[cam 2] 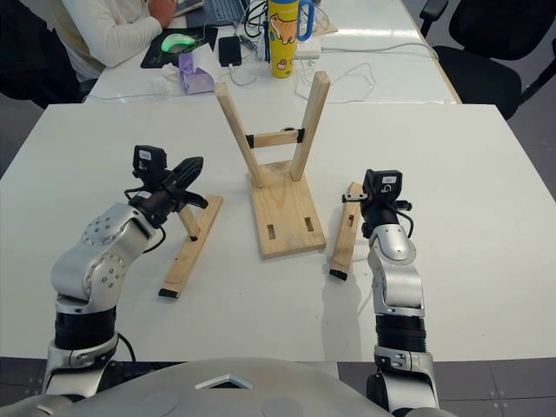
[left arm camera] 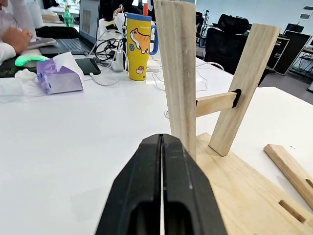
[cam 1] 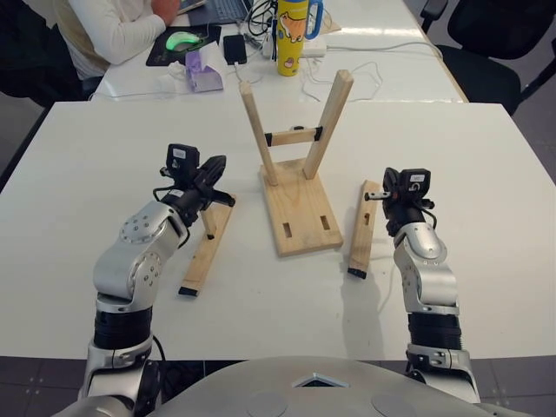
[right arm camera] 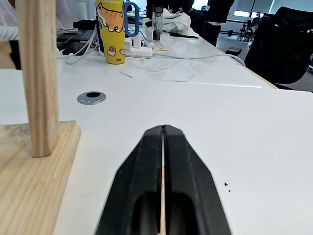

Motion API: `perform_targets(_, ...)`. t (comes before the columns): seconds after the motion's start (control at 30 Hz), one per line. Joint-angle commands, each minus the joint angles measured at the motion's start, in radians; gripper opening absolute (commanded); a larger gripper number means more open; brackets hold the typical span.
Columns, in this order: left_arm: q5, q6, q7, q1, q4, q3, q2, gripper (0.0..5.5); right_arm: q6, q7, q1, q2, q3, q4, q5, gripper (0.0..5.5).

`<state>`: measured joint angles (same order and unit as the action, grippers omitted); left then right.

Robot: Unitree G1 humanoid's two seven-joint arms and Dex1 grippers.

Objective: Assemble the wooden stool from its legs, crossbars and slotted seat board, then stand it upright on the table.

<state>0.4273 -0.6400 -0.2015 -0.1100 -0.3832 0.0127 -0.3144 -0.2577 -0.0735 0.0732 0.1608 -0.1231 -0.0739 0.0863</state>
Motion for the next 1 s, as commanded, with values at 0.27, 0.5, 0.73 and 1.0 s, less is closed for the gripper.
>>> perform_targets(0.27, -0.019, -0.025, 0.015, 0.045, 0.000, 0.020, 0.016, 0.03, 0.002, 0.008, 0.036, -0.002, -0.006, 0.010, -0.003, 0.00)
perform_targets(0.5, 0.096, -0.133, 0.089, -0.213, -0.126, 0.156, 0.027, 0.03, 0.005, 0.006, 0.037, -0.002, -0.004, 0.009, -0.003, 0.00)
perform_targets(0.73, 0.152, -0.204, 0.117, -0.419, -0.139, 0.207, 0.001, 0.03, 0.010, 0.011, 0.034, -0.006, -0.001, 0.006, -0.006, 0.00)
perform_targets(1.0, 0.010, -0.116, 0.010, 0.064, 0.095, -0.036, 0.021, 0.03, 0.001, 0.014, 0.025, -0.009, -0.006, -0.005, 0.002, 0.00)
